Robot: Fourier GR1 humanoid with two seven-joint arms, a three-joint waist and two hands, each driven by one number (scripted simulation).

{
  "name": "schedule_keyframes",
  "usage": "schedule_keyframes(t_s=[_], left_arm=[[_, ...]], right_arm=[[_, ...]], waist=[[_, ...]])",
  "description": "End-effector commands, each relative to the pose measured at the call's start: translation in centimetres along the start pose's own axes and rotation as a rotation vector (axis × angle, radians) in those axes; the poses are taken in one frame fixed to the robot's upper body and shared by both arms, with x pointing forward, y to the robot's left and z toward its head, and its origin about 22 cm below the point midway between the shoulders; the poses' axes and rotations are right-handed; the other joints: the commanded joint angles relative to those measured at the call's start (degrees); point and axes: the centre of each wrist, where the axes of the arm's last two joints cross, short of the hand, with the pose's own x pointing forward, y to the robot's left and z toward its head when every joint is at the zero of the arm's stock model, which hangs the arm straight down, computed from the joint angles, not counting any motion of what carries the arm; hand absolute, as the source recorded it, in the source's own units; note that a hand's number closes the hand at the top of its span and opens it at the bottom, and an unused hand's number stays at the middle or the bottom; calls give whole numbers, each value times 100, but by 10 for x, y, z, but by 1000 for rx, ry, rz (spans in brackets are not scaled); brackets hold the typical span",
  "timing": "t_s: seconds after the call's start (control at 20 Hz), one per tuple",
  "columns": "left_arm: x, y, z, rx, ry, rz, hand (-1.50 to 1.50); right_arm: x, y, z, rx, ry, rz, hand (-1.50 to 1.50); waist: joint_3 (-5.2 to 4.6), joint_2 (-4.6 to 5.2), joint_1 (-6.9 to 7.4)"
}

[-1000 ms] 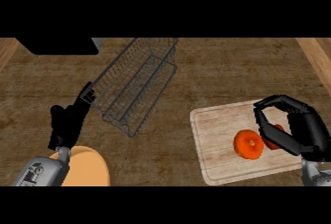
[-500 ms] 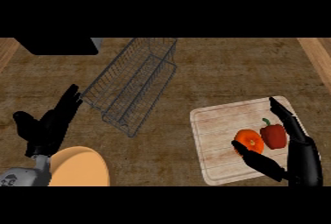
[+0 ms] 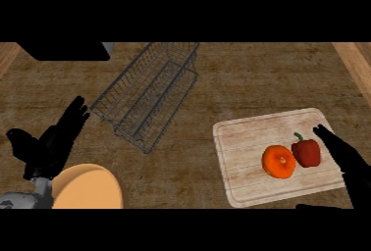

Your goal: Pick the squash from the cutting board and place it in the tiered basket

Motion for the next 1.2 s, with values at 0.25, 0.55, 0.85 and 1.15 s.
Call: schedule_keyframes(t_s=[0.25, 0.55, 0.85, 1.15], left_arm=[[6, -15, -7, -46, -9, 3, 0], [11, -14, -10, -24, 4, 6, 0], [4, -11, -8, -7, 7, 18, 0], [21, 11, -2, 11, 3, 1, 0]], right_arm=[[85, -29, 12, 254, 127, 191, -150], [120, 10, -16, 222, 207, 203, -150], [92, 21, -28, 255, 305, 229, -150], [69, 68, -28, 223, 317, 254, -150]], waist=[[30, 59, 188], [49, 39, 97], [54, 32, 23], [58, 24, 22]])
